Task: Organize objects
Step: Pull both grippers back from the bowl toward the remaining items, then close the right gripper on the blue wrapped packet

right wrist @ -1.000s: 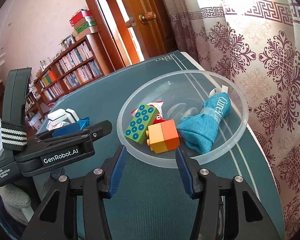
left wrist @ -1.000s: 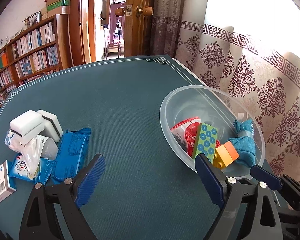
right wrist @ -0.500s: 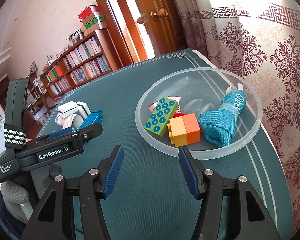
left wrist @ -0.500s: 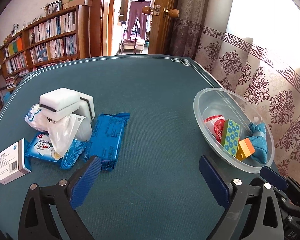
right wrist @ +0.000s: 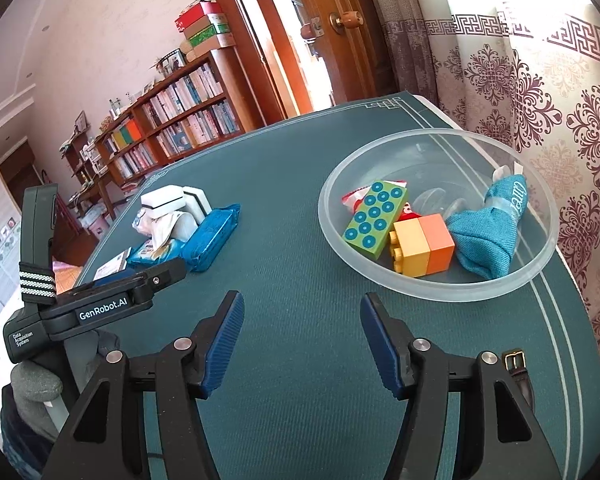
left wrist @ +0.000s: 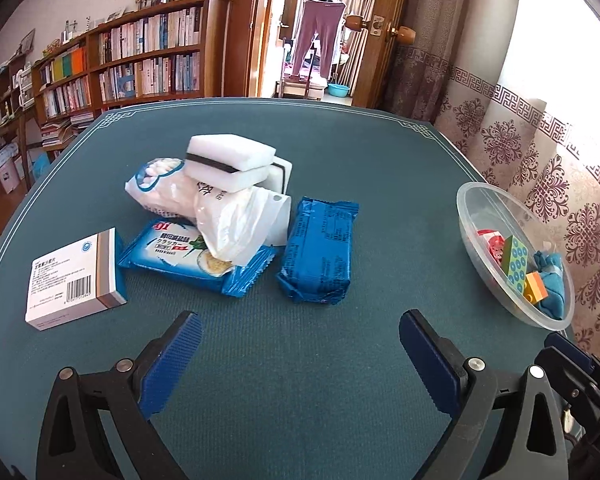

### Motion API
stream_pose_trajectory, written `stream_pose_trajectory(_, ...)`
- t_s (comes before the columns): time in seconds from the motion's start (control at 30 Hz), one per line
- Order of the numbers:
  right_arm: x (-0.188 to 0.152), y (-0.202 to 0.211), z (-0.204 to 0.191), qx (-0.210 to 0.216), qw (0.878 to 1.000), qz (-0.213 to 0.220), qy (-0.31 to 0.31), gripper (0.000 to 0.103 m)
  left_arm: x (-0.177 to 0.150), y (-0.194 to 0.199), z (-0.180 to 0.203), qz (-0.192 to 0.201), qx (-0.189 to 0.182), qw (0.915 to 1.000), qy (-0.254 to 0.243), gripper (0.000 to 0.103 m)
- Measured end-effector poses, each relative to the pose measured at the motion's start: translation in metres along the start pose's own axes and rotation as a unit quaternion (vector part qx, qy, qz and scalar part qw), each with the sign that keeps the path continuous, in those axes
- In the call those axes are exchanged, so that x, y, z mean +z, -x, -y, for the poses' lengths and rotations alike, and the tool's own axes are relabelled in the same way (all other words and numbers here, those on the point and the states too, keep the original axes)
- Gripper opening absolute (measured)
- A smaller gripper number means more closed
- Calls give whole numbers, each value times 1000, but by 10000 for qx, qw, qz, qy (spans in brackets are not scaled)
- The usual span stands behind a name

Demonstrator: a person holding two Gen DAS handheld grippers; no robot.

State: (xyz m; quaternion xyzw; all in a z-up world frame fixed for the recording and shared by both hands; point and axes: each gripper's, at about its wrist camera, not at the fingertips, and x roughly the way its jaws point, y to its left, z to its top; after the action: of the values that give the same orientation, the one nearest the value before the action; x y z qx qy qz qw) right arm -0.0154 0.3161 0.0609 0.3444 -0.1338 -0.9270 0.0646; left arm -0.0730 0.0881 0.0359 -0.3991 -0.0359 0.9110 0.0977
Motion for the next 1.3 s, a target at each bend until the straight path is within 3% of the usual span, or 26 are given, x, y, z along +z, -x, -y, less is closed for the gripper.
stream_pose_trajectory(0.37,-6,-20,-25,164,9995,-276,30,62,-11,1,-38,-29,269,9992,293,102)
stream_pose_trajectory(0.83,20,-75,-69,400,9962,-725,253,63,-21,4,-58,156,659,9970,375,102)
stream_pose_trajectory(1.3,49,-135,-104,357,9933,-1003,447,64,-22,0,-80,68,714,9916,1077,102)
